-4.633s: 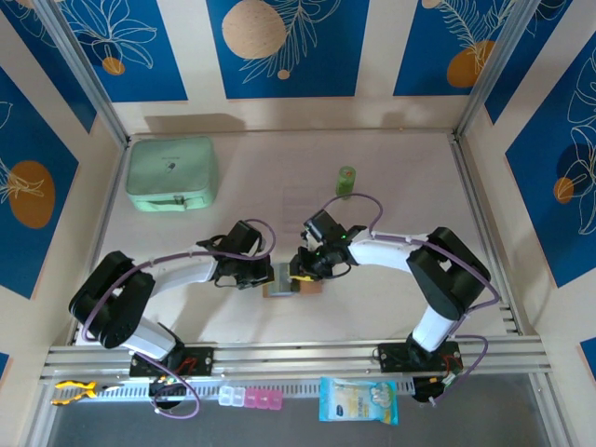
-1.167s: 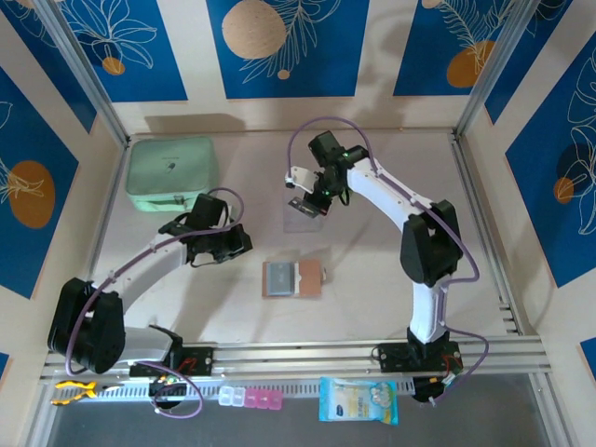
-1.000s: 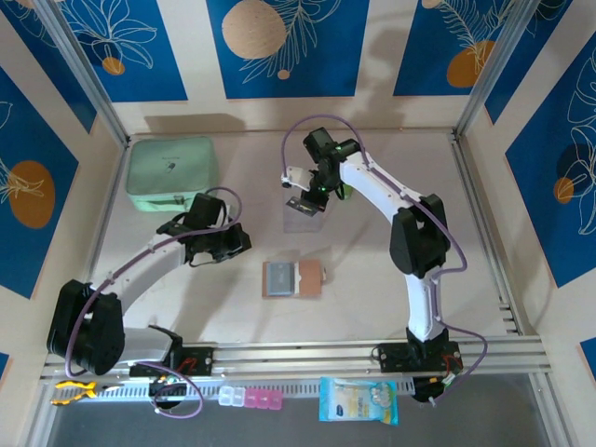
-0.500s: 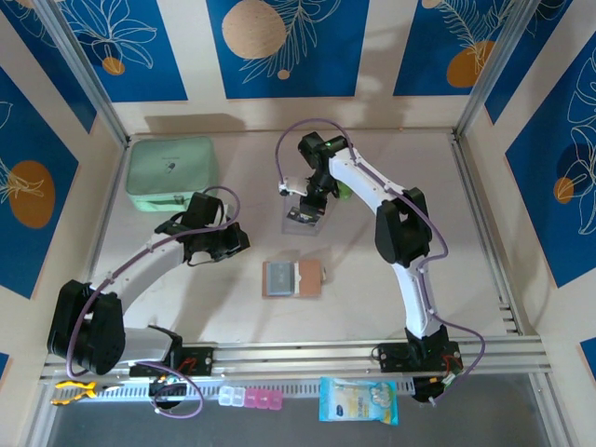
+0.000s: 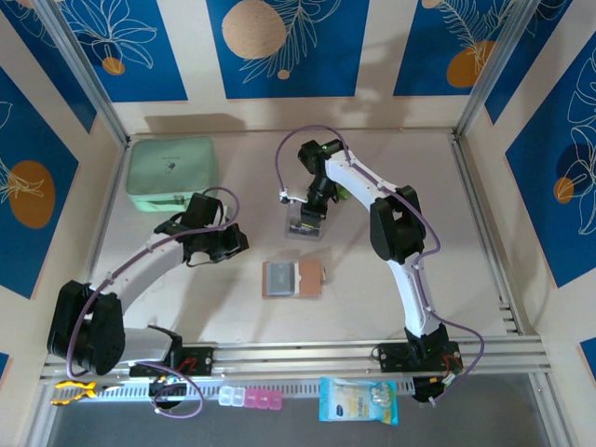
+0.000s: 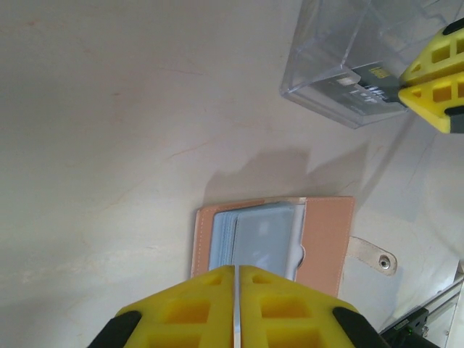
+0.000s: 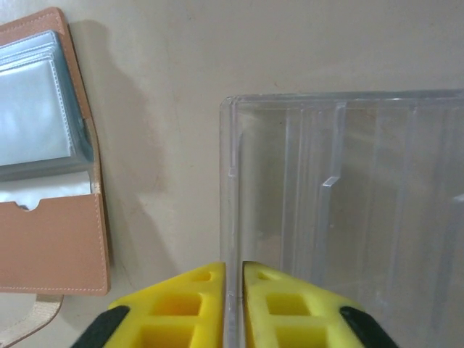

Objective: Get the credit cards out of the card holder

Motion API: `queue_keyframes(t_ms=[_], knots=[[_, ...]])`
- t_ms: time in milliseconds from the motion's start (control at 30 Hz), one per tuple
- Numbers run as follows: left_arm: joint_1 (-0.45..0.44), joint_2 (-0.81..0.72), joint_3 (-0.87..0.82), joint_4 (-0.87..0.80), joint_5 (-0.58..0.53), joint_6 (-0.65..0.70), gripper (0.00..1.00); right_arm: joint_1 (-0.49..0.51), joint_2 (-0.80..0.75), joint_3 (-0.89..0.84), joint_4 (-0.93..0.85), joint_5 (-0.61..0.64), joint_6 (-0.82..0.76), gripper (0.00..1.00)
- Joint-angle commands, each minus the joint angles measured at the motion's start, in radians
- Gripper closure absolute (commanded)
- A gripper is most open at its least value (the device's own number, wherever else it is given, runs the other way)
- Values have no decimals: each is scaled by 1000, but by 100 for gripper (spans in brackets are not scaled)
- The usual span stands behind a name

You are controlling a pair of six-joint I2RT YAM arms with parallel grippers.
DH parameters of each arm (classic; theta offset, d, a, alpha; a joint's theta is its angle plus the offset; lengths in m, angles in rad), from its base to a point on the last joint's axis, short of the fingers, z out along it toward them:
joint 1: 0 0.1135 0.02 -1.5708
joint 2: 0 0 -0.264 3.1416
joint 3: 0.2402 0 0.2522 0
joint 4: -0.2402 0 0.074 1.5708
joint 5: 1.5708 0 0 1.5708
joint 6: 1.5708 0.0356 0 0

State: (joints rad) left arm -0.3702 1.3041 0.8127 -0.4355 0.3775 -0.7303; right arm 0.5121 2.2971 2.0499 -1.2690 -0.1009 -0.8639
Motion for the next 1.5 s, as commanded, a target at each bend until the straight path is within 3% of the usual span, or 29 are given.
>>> queue_keyframes(t_ms=[0,100,300,733,933,1100,1467], knots=[[15,-25,-1,-16,20,8,90,-11,-1,46,-30,-50,-8,81],[14,-25,-2,-12,21,8,90,-15,-48,39,7,-52,6,78],[14,-19,-7,4,31,3,90,-9,-143,-47,157,82,84,79],[12,4,-31,62,65,-22,90,58,-255,-296,409,231,409,98],[13,10,-46,89,73,-36,90,72,-355,-452,488,153,606,100],[10,16,-48,91,77,-34,90,85,-420,-613,511,78,671,100],[10,10,-66,99,74,-44,90,59,-421,-735,636,234,800,100]])
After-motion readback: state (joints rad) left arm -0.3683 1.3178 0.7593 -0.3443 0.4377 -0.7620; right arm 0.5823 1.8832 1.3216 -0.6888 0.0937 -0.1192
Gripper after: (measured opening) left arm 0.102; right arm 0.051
